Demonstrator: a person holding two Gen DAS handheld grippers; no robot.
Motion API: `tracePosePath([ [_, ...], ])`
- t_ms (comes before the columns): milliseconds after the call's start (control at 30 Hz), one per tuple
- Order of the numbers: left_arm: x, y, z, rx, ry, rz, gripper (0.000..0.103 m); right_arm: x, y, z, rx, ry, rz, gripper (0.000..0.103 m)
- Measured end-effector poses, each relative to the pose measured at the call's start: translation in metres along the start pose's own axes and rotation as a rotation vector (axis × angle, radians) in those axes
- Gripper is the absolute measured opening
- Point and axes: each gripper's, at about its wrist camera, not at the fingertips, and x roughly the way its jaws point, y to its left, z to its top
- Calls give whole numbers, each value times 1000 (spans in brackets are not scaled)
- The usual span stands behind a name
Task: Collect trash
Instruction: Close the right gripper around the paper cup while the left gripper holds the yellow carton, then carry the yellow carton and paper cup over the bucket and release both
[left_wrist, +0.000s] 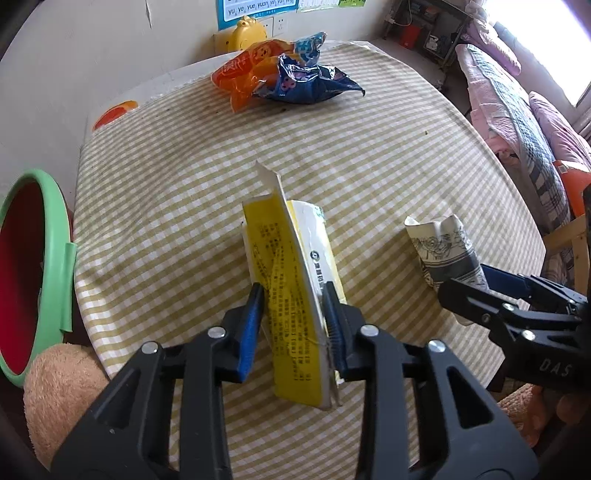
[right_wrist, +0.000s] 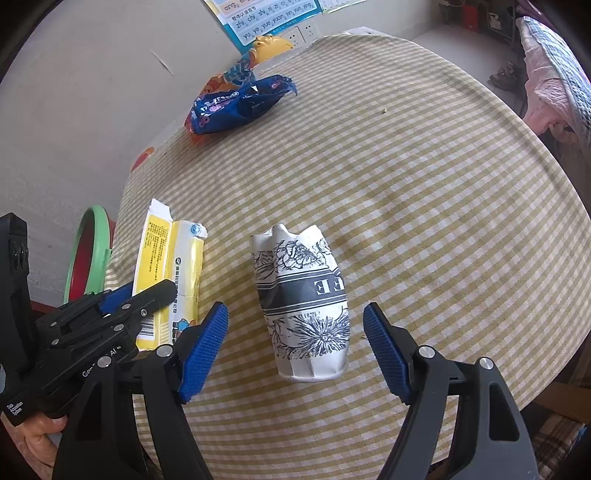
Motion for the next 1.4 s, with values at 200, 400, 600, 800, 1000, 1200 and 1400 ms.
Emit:
tracePosePath([
  [200, -6, 3, -1, 11, -17, 9, 25, 0, -1, 0, 8, -7, -1, 72],
  [400, -11, 4, -1, 2, -25, 5, 25, -4, -7, 0, 22, -12, 3, 72],
  [600, -24, 5, -1, 6, -62, 8, 25, -5, -8, 1, 28, -17, 15, 72],
  [800, -33, 9, -1, 10, -92, 22, 25, -3, -4, 2, 15, -19, 21, 59],
  [1000, -34, 13, 0, 1, -88, 37, 25, -3, -1, 2, 6, -19, 28, 40],
  [1200, -40, 12, 0, 5, -104, 47, 25, -5, 0, 3, 4, -33, 33, 39],
  [1400, -51, 15, -2, 5, -118, 42, 25, -8, -1, 2, 15, -51, 11, 39],
])
